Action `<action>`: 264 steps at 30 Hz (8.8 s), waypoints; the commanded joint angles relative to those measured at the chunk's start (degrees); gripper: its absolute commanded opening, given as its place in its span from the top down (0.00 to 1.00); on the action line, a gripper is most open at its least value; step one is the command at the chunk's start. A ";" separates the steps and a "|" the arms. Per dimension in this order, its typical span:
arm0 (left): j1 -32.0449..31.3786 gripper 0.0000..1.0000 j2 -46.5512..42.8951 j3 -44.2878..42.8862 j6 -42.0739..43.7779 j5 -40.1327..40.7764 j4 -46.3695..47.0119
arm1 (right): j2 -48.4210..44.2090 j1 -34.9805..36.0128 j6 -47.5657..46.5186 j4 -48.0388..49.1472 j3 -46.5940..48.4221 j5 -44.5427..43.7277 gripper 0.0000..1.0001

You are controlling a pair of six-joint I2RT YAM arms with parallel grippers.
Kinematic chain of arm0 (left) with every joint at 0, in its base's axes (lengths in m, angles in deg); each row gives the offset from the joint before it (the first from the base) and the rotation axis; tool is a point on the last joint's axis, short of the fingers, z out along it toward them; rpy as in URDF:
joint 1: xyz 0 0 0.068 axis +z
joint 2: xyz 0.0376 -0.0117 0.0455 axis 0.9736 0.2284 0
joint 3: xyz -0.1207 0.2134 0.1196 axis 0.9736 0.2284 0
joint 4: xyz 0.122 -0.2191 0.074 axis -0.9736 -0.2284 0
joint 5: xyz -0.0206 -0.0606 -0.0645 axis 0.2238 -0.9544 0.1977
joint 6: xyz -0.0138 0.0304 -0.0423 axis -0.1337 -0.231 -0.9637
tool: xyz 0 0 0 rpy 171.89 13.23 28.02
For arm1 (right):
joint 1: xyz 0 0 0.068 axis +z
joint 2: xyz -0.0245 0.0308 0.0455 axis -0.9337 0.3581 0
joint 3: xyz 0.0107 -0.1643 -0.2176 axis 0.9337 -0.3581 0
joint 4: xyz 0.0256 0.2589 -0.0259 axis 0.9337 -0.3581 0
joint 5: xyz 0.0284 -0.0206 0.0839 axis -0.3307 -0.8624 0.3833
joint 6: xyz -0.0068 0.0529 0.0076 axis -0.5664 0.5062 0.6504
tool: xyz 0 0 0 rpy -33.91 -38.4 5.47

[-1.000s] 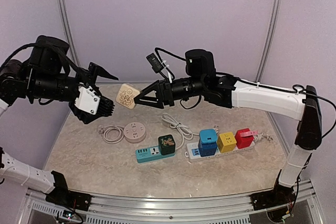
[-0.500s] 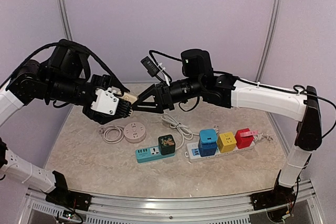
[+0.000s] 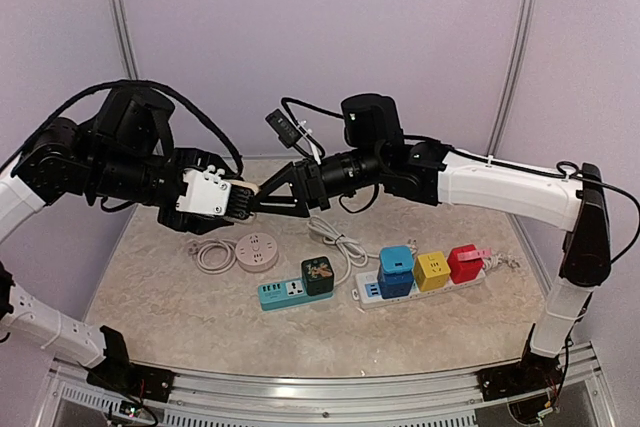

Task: Insert the plug
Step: Adjust the plug, then move the socket to the center of the board.

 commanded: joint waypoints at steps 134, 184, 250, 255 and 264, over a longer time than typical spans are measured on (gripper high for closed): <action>25.00 1.00 12.30 -19.52 -18.08 -40.32 -20.48 | -3.52 3.52 -29.97 7.42 -0.07 -21.64 0.00; 27.45 0.01 47.86 -5.75 -42.46 -13.59 9.65 | -17.28 -1.67 -26.71 -1.93 -20.83 -47.73 1.00; 38.35 0.12 21.07 19.89 -12.92 -15.99 5.91 | -14.94 1.85 -28.93 -1.58 -17.92 -38.77 1.00; 48.20 0.23 22.43 16.79 -3.69 -12.07 9.93 | -13.88 2.19 -28.62 -1.81 -16.97 -38.48 1.00; 52.68 0.33 33.83 13.49 -3.82 -6.10 12.28 | -13.99 3.60 -29.09 -3.75 -16.46 -39.76 1.00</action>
